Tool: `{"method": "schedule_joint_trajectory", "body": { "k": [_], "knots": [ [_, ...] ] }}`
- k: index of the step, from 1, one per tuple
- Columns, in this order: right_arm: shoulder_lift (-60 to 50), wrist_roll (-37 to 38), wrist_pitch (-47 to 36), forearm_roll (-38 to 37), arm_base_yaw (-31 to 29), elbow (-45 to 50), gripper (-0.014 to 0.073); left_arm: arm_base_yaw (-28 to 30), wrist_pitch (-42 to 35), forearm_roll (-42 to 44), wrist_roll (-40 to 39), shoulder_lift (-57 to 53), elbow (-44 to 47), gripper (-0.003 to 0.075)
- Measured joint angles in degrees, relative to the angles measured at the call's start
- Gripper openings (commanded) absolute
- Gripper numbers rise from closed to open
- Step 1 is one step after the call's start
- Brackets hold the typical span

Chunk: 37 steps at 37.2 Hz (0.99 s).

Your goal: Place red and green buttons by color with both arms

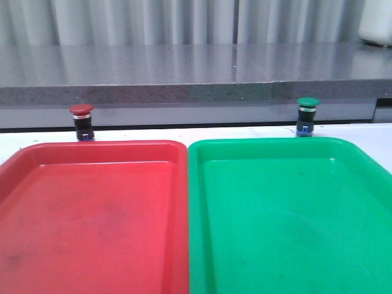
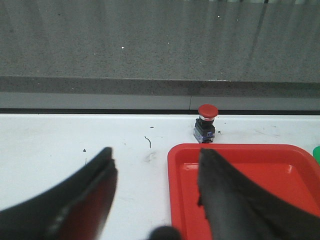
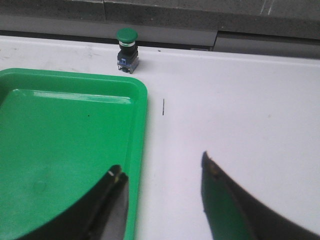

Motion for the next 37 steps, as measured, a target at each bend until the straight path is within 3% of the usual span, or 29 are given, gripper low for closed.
{"method": "schedule_joint_trajectory", "body": {
  "k": [12, 26, 37],
  "knots": [
    [0.00, 0.00, 0.12, 0.00, 0.00, 0.00, 0.0469, -1.08, 1.14, 0.00, 0.23, 5.81, -3.40, 0.0514],
    [0.00, 0.00, 0.23, 0.00, 0.00, 0.00, 0.0469, -10.14, 6.45, 0.11, 1.99, 28.38, -18.89, 0.0515],
    [0.00, 0.00, 0.23, 0.00, 0.00, 0.00, 0.0469, -11.95, 10.65, 0.11, 1.99, 50.72, -33.34, 0.0517]
  ]
}}
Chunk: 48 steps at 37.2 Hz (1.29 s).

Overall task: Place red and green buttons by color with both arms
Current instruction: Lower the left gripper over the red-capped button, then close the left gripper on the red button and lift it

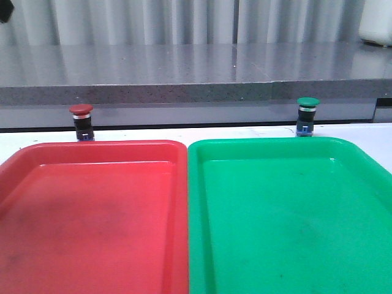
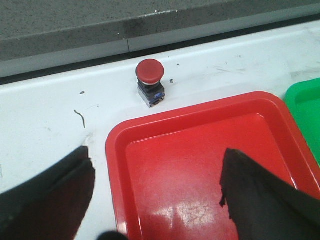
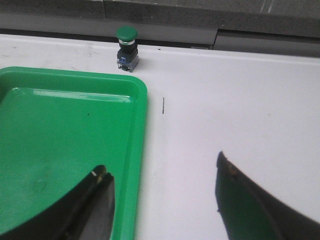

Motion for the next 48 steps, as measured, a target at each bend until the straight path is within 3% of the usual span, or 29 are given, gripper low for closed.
{"method": "schedule_joint_trajectory", "body": {
  "k": [6, 13, 22, 31, 48],
  "knots": [
    [0.00, 0.00, 0.00, 0.00, 0.00, 0.00, 0.0469, 0.00, 1.34, 0.13, 0.00, 10.86, -8.02, 0.0521],
    [0.00, 0.00, 0.00, 0.00, 0.00, 0.00, 0.0469, 0.00, 3.69, 0.22, 0.00, 21.94, -16.84, 0.0580],
    [0.00, 0.00, 0.00, 0.00, 0.00, 0.00, 0.0469, 0.00, 5.96, 0.72, 0.00, 33.06, -25.56, 0.0582],
    [0.00, 0.00, 0.00, 0.00, 0.00, 0.00, 0.0469, 0.00, 6.13, 2.37, 0.00, 40.36, -30.18, 0.0582],
    [0.00, 0.00, 0.00, 0.00, 0.00, 0.00, 0.0469, -0.09, 0.84, 2.49, 0.00, 45.30, -30.97, 0.0570]
  ]
}}
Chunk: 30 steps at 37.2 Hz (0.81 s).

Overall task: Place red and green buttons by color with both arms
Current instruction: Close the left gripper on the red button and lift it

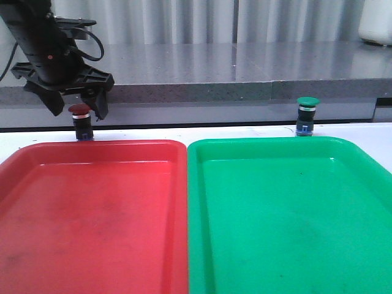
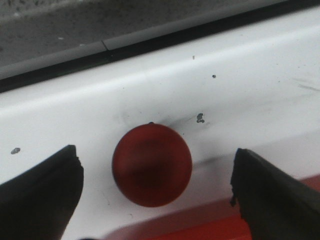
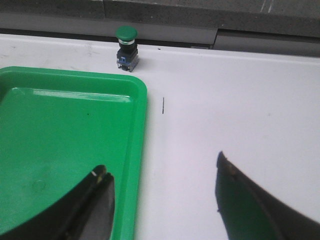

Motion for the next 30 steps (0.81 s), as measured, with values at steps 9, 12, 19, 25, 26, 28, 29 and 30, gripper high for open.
{"method": "schedule_joint_trajectory", "body": {
  "k": [9, 12, 19, 25, 26, 28, 29, 30],
  "knots": [
    [0.00, 0.00, 0.00, 0.00, 0.00, 0.00, 0.0469, 0.00, -1.97, 0.00, 0.96, 2.51, 0.00, 0.0525],
    [0.00, 0.00, 0.00, 0.00, 0.00, 0.00, 0.0469, 0.00, -2.41, 0.00, 1.89, 2.65, 0.00, 0.0497],
    [0.00, 0.00, 0.00, 0.00, 0.00, 0.00, 0.0469, 0.00, -2.96, 0.00, 2.70, 2.65, 0.00, 0.0385],
    [0.00, 0.00, 0.00, 0.00, 0.00, 0.00, 0.0469, 0.00, -3.20, 0.09, 2.94, 2.65, 0.00, 0.0283],
    [0.00, 0.00, 0.00, 0.00, 0.00, 0.00, 0.0469, 0.00, -3.20, 0.09, 2.94, 2.65, 0.00, 0.0272],
    [0.00, 0.00, 0.00, 0.00, 0.00, 0.00, 0.0469, 0.00, -3.20, 0.09, 2.94, 2.65, 0.00, 0.0253],
    [0.00, 0.00, 0.00, 0.00, 0.00, 0.00, 0.0469, 0.00, -3.20, 0.09, 2.94, 2.65, 0.00, 0.0246],
    [0.00, 0.00, 0.00, 0.00, 0.00, 0.00, 0.0469, 0.00, -3.20, 0.09, 2.94, 2.65, 0.00, 0.0242]
  ]
}}
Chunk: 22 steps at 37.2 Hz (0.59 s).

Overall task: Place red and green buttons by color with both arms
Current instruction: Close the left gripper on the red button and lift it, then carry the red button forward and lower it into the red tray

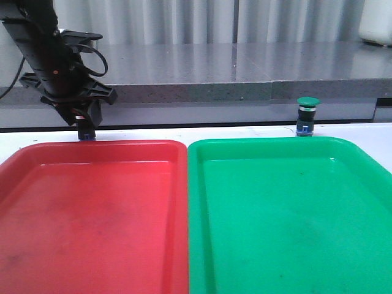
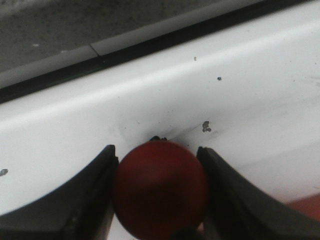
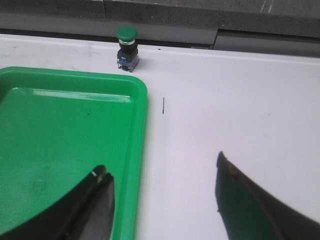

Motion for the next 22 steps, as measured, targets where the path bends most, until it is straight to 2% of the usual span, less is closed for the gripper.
{"method": "schedule_joint_trajectory", "body": {
  "k": [12, 22],
  "knots": [
    [0.00, 0.00, 0.00, 0.00, 0.00, 0.00, 0.0469, 0.00, 2.26, 0.00, 0.00, -2.12, 0.00, 0.0241],
    [0.00, 0.00, 0.00, 0.00, 0.00, 0.00, 0.0469, 0.00, 5.18, -0.12, 0.00, -11.84, 0.74, 0.0241]
  ]
}}
